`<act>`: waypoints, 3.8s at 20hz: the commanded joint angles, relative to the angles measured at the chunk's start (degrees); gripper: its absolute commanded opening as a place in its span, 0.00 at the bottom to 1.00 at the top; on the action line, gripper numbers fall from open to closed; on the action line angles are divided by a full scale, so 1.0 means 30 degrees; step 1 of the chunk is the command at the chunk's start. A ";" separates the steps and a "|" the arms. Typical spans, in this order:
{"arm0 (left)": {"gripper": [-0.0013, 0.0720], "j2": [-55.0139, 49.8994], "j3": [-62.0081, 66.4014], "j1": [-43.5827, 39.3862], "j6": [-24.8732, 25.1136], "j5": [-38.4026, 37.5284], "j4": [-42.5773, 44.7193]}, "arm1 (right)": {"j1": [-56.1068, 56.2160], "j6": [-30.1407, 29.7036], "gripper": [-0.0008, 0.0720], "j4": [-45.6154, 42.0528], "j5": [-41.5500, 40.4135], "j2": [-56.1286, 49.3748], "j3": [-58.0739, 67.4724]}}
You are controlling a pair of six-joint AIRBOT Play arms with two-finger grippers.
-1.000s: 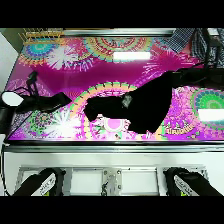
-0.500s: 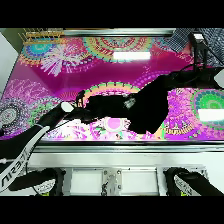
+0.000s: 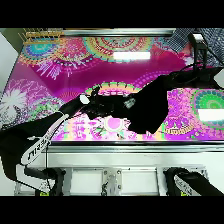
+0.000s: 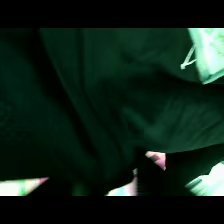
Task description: Fold the clothes and pants, and hang the long-sleeved shirts on hangers.
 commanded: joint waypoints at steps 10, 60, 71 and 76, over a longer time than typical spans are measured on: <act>0.03 1.1737 0.3468 0.5938 0.0350 -0.1931 0.0095 | -0.0029 -0.0219 0.04 -0.4007 -0.0277 0.0998 0.6003; 0.87 0.6936 -0.5661 1.3070 0.0109 -0.6178 0.9027 | -0.1566 -0.0066 0.66 -0.1239 -0.1982 0.2127 -0.5384; 0.87 0.5931 -0.7220 1.2109 0.2222 -0.3337 0.4444 | -0.1552 -0.0058 0.66 0.0525 -0.2047 0.2579 -0.5880; 0.51 0.4524 -0.6251 0.9836 0.2135 -0.3497 0.4459 | -0.1574 -0.0073 0.66 0.0481 -0.2040 0.2579 -0.5880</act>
